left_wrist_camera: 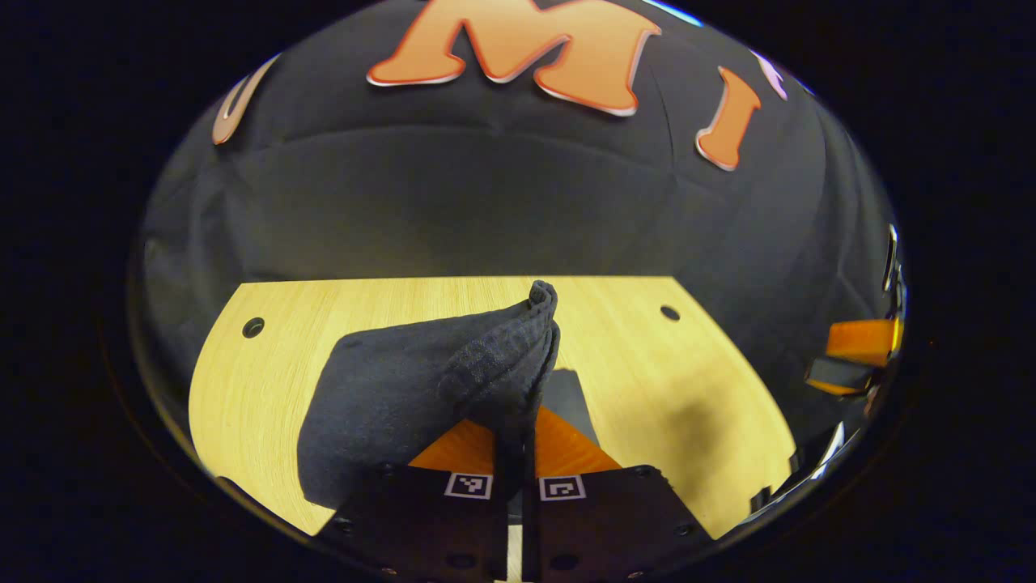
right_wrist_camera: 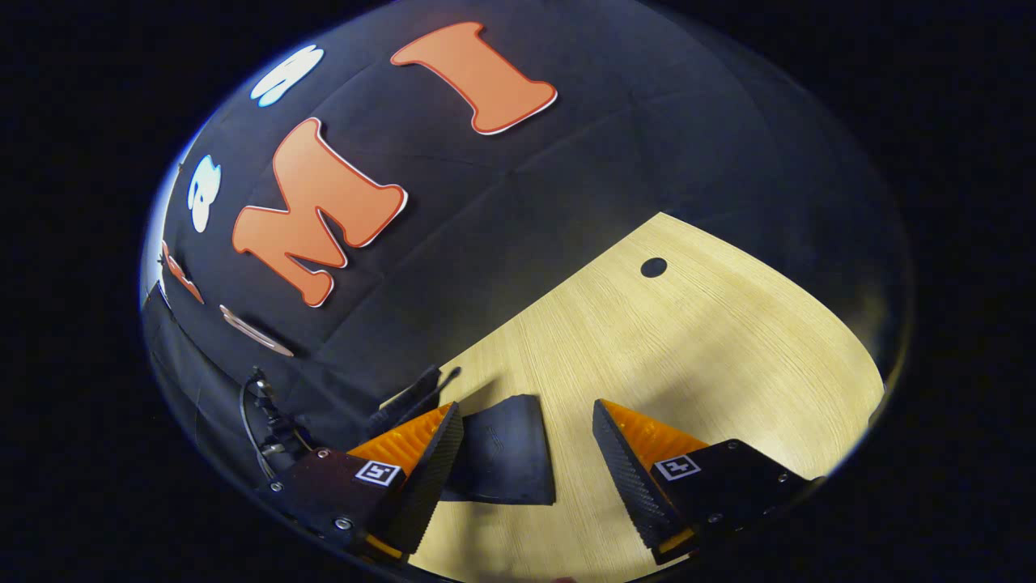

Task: Grasp the waist and the cuffs of the jeans and fold them to make the two legs overlap; first hold the waist and fold one-third of the jeans toward the cuffs, then hold the cuffs and fold the remaining one-third in the same direction to finish folding.

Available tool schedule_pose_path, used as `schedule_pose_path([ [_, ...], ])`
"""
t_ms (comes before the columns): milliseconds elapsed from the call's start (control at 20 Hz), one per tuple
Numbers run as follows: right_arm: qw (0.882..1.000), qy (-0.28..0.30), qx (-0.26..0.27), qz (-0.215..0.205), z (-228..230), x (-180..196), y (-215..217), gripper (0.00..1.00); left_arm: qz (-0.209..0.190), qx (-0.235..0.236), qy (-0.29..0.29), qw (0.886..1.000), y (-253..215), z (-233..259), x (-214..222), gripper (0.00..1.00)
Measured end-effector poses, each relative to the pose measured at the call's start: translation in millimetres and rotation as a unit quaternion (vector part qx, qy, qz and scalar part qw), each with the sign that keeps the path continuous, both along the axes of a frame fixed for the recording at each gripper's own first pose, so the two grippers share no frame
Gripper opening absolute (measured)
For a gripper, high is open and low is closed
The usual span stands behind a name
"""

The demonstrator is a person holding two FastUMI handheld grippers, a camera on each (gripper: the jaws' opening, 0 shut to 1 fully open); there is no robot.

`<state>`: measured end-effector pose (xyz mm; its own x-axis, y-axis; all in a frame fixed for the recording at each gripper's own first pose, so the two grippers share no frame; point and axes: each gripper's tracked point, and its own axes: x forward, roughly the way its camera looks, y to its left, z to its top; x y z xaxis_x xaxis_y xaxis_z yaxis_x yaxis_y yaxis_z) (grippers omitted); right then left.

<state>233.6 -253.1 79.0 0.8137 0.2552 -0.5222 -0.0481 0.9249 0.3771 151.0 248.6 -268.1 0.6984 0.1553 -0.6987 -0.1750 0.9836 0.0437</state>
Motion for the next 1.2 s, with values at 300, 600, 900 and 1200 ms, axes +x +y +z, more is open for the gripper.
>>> schedule_pose_path([
  [300, 1.000, 0.011, -0.013, 0.004, -4.6, -6.2, -23.7, 0.98, 0.010, -0.012, 0.033, 0.999, -23.7, -58.4, -0.9, 0.08],
  [600, 0.999, 0.018, -0.025, 0.012, -5.5, -11.1, -31.9, 0.98, -0.017, -0.102, 0.071, 0.992, -94.0, -76.2, -11.6, 0.99],
  [900, 0.998, 0.004, -0.047, 0.033, 8.4, -19.6, -29.8, 0.98, -0.053, -0.023, 0.004, 0.998, -105.9, -4.0, -17.3, 0.98],
  [1200, 0.989, -0.065, -0.108, 0.082, 47.1, -24.3, -8.5, 0.98, -0.007, 0.024, -0.152, 0.988, -94.8, 134.0, -31.2, 0.98],
])
